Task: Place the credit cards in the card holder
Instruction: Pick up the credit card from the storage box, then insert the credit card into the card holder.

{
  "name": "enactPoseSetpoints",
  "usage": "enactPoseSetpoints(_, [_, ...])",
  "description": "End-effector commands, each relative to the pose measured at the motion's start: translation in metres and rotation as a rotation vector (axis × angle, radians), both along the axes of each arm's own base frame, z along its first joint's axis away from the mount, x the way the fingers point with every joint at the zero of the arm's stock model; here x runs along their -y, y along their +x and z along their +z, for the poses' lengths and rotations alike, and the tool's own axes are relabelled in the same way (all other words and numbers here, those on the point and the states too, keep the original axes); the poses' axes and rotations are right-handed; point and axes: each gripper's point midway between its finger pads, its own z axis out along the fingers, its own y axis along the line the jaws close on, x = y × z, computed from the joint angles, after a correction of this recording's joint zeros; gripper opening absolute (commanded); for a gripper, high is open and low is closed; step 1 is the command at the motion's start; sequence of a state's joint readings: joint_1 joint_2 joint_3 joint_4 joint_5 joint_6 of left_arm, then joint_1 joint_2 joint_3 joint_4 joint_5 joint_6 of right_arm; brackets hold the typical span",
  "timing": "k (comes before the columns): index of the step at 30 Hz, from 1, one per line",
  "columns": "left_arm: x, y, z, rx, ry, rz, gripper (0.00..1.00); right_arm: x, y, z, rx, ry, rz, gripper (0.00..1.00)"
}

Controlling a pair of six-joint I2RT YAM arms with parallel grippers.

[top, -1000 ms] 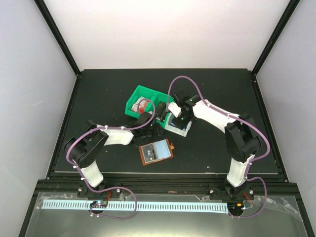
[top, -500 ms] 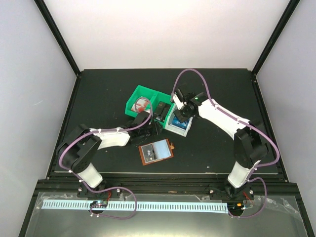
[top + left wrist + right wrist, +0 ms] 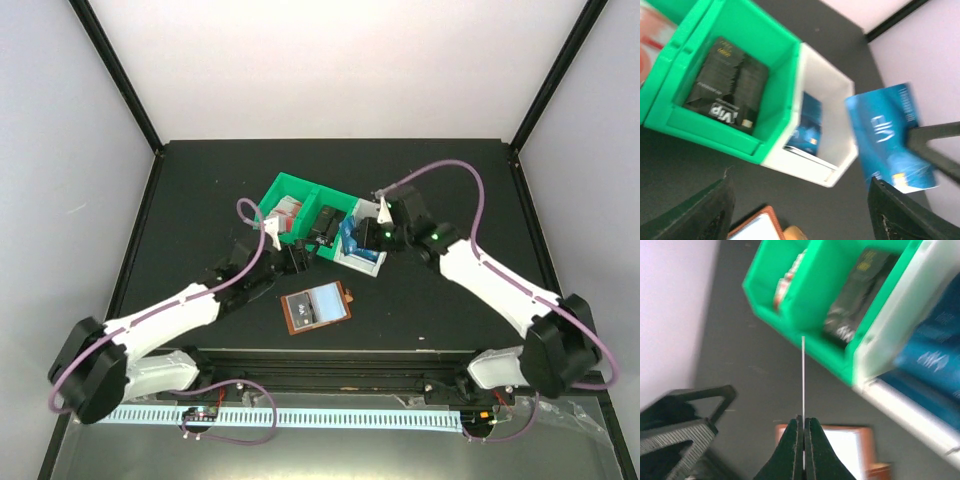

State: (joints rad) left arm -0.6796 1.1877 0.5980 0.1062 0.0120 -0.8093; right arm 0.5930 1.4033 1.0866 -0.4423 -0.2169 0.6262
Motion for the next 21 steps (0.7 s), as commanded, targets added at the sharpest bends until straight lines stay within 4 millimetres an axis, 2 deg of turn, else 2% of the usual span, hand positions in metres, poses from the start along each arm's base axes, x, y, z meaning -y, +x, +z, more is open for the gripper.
enactPoseSetpoints(1, [0.001,-0.03,0.03,0.047,-0.081,-0.135,0.77,-0.034,-0.033,0.038,-0.179,0.502,-0.008,0.01])
enactPoseSetpoints(4, [0.001,-0.053,0.057,0.069,-0.181,-0.202,0.87,-0.04,-0.057,0.047,-0.282,0.691,0.037,0.01])
enactPoseSetpoints(7, [-0.005,-0.065,0.059,-0.03,-0.25,-0.187,0.91,-0.039,-0.077,0.052,-0.381,0.838,0.066,0.01])
enactPoseSetpoints(9, [0.0,-0.075,0.062,-0.087,-0.325,-0.221,0.91,-0.038,-0.088,0.058,-0.421,0.896,0.09,0.01])
enactPoseSetpoints(14, [0.021,-0.096,0.068,-0.203,-0.469,-0.36,0.84,-0.033,-0.105,0.066,-0.473,0.971,0.116,0.01])
enactPoseSetpoints(18, [0.03,-0.102,0.076,-0.243,-0.557,-0.422,0.72,-0.03,-0.114,0.072,-0.468,0.988,0.134,0.01])
enactPoseSetpoints(21, [0.034,-0.106,0.088,-0.249,-0.634,-0.456,0.69,-0.028,-0.118,0.071,-0.475,0.991,0.14,0.01])
